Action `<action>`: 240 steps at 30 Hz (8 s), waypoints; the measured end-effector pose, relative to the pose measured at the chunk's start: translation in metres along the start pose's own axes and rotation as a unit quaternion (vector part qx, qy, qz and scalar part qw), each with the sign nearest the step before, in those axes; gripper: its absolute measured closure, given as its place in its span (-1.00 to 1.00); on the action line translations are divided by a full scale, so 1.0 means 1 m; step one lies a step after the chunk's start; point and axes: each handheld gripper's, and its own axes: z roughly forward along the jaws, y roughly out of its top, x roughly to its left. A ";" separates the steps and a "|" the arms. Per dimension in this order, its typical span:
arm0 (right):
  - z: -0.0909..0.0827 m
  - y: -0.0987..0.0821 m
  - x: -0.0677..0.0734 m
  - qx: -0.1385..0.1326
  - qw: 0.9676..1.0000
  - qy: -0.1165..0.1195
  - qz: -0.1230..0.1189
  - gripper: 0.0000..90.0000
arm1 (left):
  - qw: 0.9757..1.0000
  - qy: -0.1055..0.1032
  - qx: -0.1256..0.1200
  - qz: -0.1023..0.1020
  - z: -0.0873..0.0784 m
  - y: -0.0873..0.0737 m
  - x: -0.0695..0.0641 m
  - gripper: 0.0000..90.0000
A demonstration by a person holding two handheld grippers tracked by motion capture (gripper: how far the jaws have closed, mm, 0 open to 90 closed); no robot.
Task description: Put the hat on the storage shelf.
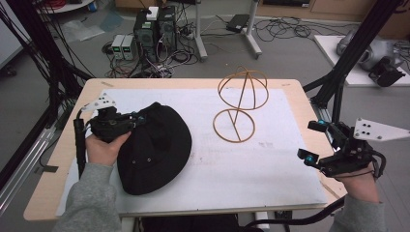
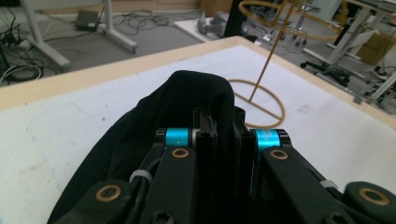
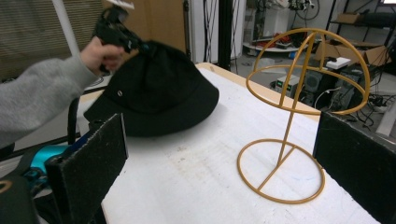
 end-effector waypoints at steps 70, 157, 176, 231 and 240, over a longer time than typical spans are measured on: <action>0.008 -0.003 -0.005 0.004 1.000 0.010 -0.004 -0.95 | 0.988 -0.124 -0.039 0.085 -0.056 0.151 -0.044 0.85; -0.049 -0.032 0.047 0.023 0.999 -0.024 -0.013 -0.95 | 0.961 -0.237 -0.012 0.143 0.212 0.242 -0.095 0.83; -0.049 -0.033 0.047 0.025 0.999 -0.025 -0.012 -0.95 | 0.960 -0.246 0.014 0.135 0.246 0.213 -0.094 0.83; -0.037 -0.039 0.047 0.048 0.999 -0.018 -0.003 -0.95 | 0.956 -0.259 0.050 0.131 0.211 0.219 -0.097 -0.80; -0.037 -0.039 0.044 0.043 0.999 -0.025 -0.003 -0.95 | 0.959 -0.233 0.044 0.154 0.178 0.224 -0.094 -0.80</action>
